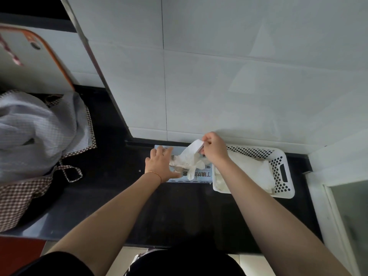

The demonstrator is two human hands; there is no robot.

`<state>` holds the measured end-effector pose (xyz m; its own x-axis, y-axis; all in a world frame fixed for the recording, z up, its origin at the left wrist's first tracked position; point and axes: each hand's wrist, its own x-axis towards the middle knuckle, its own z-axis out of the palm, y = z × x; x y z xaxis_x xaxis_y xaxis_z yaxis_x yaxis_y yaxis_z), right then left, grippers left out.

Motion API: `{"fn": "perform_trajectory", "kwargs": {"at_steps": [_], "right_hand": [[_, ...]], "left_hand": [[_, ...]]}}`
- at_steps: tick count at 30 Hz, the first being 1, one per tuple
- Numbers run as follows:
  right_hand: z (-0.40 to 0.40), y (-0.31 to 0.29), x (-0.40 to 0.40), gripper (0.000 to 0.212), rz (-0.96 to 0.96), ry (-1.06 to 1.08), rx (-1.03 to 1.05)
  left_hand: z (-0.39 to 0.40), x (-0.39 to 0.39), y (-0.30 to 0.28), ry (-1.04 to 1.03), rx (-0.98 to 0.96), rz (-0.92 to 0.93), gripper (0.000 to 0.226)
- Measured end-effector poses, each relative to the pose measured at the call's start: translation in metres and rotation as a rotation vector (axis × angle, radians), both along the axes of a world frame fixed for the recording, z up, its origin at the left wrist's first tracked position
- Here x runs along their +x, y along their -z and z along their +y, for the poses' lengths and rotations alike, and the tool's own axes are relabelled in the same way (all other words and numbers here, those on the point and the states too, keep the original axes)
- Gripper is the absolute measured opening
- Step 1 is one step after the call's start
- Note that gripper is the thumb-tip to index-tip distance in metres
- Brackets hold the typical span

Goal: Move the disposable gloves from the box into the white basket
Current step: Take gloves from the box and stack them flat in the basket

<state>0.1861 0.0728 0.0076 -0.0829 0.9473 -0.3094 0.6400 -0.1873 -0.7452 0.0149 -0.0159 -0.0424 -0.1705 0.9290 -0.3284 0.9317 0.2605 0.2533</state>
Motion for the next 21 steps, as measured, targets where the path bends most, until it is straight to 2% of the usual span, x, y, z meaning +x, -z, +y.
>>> {"fn": "perform_trajectory", "kwargs": {"at_steps": [2,4,6,8,10,13,16,18,21], "right_hand": [[-0.002,0.000,0.006,0.024,-0.164,-0.113,0.018],[-0.010,0.001,0.008,0.020,-0.400,-0.355,-0.064],[-0.021,0.006,0.005,0.022,-0.556,-0.514,-0.164],[-0.027,0.012,0.000,0.030,-0.598,-0.499,-0.203],[-0.025,0.009,-0.006,0.030,-0.640,-0.443,-0.235],[-0.020,0.002,-0.006,0.032,-0.721,-0.466,-0.277],[-0.023,-0.005,-0.005,0.024,-0.684,-0.497,-0.394],[-0.022,-0.011,-0.005,0.020,-0.483,-0.422,-0.447],[-0.018,-0.028,-0.010,0.021,-0.111,-0.250,-0.377]], "left_hand": [[0.001,0.000,-0.003,-0.005,0.020,-0.046,0.098],[0.002,0.002,-0.005,0.006,0.016,-0.092,0.100],[0.003,0.004,-0.007,0.030,-0.008,-0.110,0.103],[0.003,0.005,-0.006,0.046,-0.013,-0.097,0.102],[0.002,0.006,-0.006,0.036,-0.001,-0.094,0.101],[-0.001,0.004,-0.006,0.006,0.000,-0.122,0.103],[-0.003,0.005,-0.006,0.001,0.001,-0.119,0.104],[-0.004,0.005,-0.006,0.001,0.005,-0.114,0.106],[-0.005,0.003,-0.006,-0.002,0.012,-0.122,0.109]]}}
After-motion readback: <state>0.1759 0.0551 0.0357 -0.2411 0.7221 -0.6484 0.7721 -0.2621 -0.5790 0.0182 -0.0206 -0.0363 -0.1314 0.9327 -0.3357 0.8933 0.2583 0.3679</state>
